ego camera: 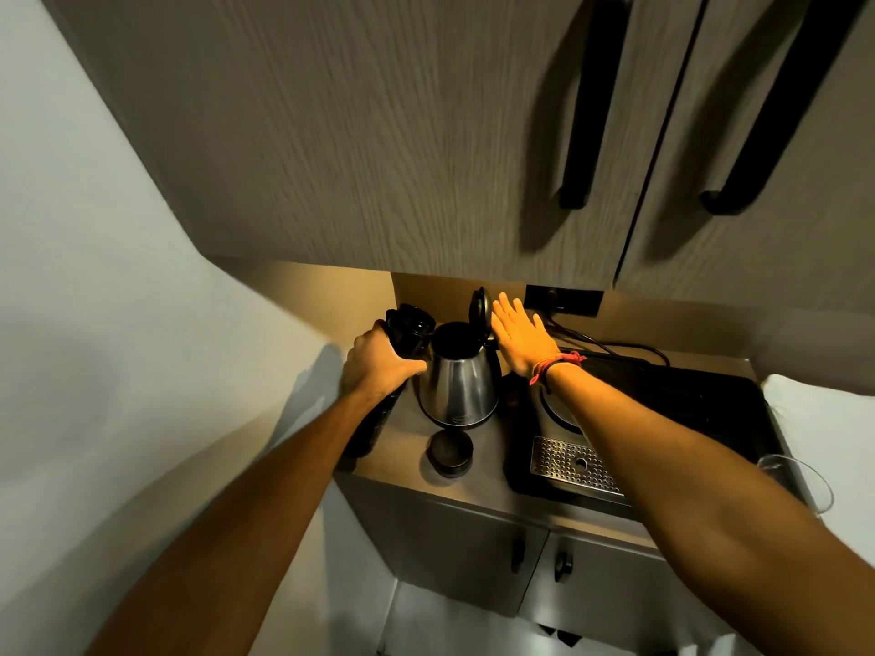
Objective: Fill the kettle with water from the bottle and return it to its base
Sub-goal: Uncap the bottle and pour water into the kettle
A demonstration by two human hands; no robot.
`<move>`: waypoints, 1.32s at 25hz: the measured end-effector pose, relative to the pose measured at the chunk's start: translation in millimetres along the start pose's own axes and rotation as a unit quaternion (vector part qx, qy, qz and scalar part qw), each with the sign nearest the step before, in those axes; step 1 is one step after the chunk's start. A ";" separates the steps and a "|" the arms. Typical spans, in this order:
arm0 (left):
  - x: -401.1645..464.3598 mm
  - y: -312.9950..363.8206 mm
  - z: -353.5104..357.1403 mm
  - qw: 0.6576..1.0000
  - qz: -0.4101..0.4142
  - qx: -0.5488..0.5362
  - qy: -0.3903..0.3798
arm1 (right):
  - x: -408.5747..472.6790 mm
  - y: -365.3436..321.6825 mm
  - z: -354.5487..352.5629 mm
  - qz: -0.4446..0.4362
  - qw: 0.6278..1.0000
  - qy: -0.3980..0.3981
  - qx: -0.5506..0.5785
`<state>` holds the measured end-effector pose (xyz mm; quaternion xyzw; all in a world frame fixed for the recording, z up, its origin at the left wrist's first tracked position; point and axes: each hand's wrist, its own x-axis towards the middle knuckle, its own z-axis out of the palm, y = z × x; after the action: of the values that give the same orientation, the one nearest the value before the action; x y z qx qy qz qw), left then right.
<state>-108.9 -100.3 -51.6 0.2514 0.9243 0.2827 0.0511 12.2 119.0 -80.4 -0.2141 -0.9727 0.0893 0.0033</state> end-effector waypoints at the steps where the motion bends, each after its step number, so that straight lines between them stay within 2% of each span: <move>1: 2.1 5.1 -2.0 0.999 0.008 0.033 -0.003 | 0.4 0.4 -0.5 0.000 1.000 0.000 0.005; 5: 7.0 16.5 -4.4 0.989 0.050 0.139 -0.016 | 1.7 2.6 -0.3 -0.009 1.000 -0.003 -0.014; 13: 8.1 24.9 -9.2 0.973 0.047 0.222 -0.034 | 0.0 1.9 -5.4 -0.008 1.000 -0.008 -0.014; 33: 6.8 32.4 -15.7 0.962 0.044 0.267 -0.046 | 0.4 4.0 -6.9 -0.026 0.999 -0.018 -0.041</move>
<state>-104.4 -81.7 -20.4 0.3094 0.9507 0.0155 0.0121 13.8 124.0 -74.4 -0.1868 -0.9808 0.0525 -0.0205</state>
